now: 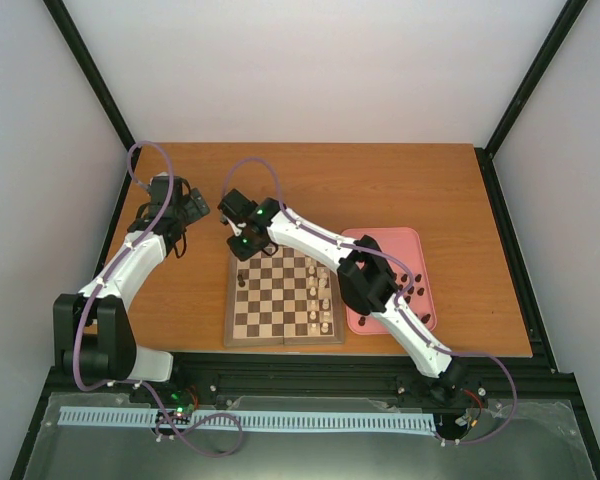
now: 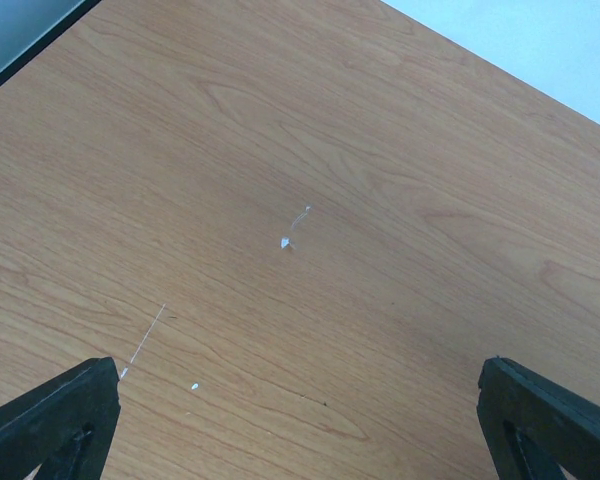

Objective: Set up the chess pieces on the board
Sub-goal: Place the chess piece on the chessboard.

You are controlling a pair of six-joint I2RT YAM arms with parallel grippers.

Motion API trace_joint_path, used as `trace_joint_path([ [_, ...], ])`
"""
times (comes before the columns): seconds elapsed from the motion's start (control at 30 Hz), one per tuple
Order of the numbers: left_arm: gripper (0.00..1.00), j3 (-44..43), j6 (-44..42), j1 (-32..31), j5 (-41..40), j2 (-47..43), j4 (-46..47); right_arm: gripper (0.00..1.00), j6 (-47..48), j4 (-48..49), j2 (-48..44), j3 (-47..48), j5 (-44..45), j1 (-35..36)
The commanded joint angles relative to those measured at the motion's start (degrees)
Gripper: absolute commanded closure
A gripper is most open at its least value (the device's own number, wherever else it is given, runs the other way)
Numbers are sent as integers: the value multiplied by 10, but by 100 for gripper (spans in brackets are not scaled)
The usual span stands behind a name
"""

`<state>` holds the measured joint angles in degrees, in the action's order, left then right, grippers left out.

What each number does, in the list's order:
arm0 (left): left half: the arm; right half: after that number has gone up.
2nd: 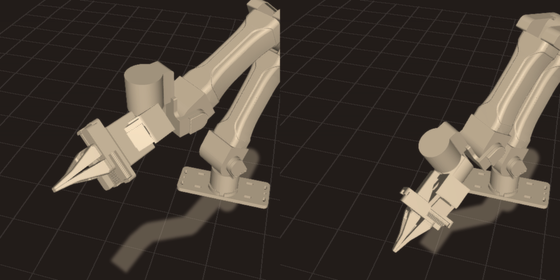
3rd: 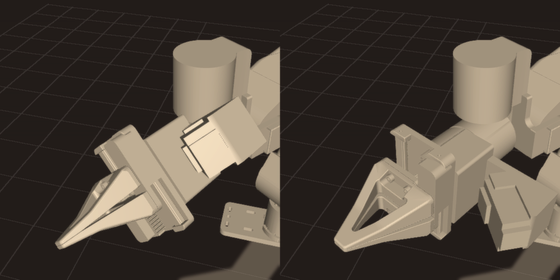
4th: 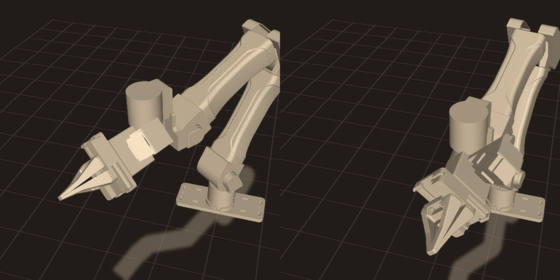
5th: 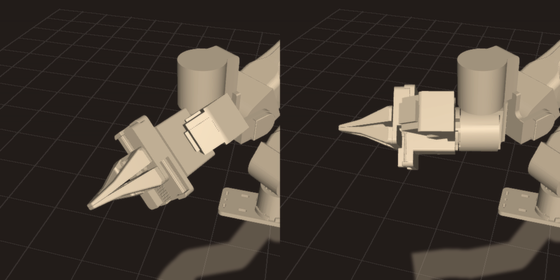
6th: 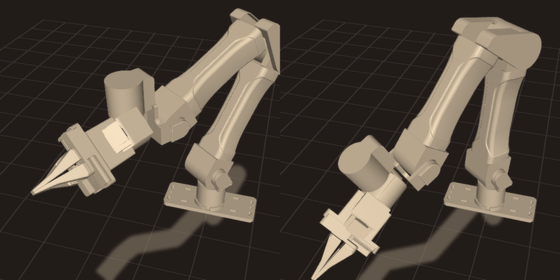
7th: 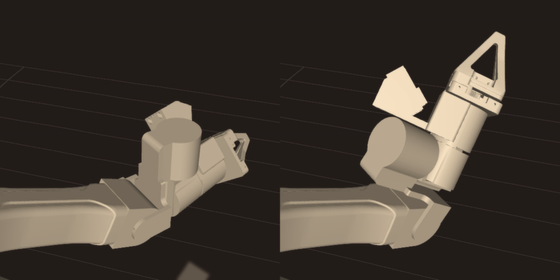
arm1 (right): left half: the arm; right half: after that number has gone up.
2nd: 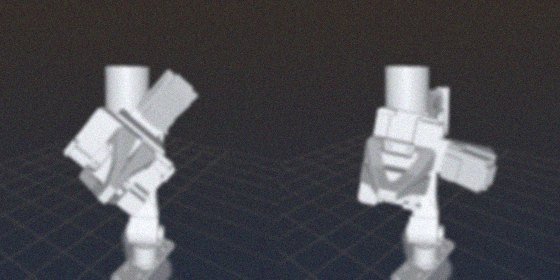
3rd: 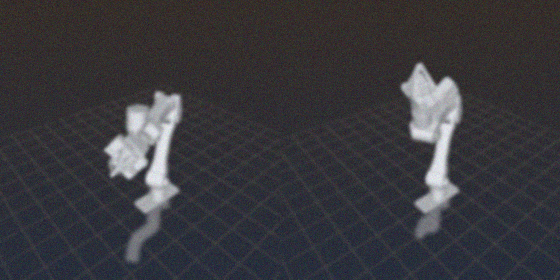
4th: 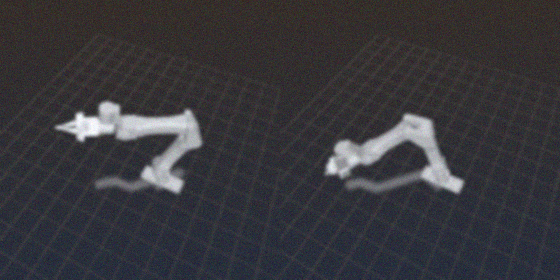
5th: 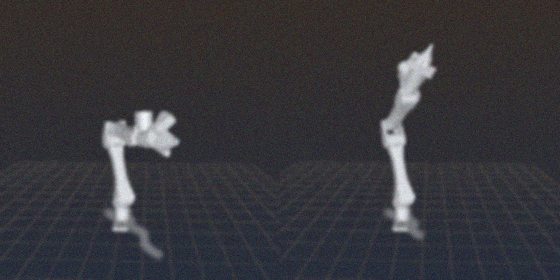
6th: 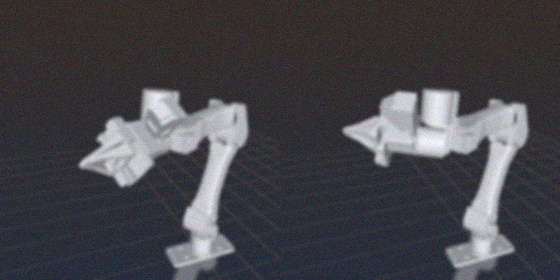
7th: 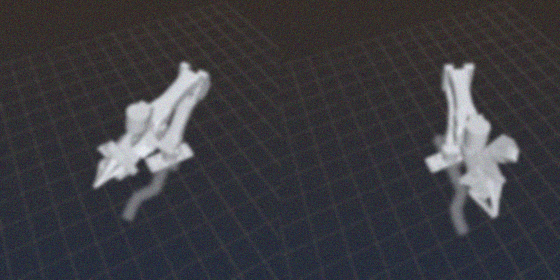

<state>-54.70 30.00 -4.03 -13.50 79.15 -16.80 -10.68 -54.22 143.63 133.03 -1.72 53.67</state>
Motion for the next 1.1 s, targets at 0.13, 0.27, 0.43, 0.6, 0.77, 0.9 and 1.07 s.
trace_joint_path([
  [0.13,0,-19,-1,-3,-2,1,0,66,-7,-6,4,10,-6,8],
  [0.27,0,-19,0,-3,0,1,0,65,-11,2,-3,-8,-2,8],
  [0.43,0,-18,0,-3,0,1,0,65,-20,-7,-4,-11,16,9],
  [0.6,0,-19,1,-3,3,4,3,60,-26,2,-21,-38,36,9],
  [0.77,0,-20,1,-3,4,6,2,60,-29,4,-26,-45,20,12],
  [0.9,0,-18,1,-3,3,6,3,60,-35,3,-33,-47,15,17],
  [1.07,0,-19,1,-3,5,8,4,60,-38,7,-43,-54,17,22],
])
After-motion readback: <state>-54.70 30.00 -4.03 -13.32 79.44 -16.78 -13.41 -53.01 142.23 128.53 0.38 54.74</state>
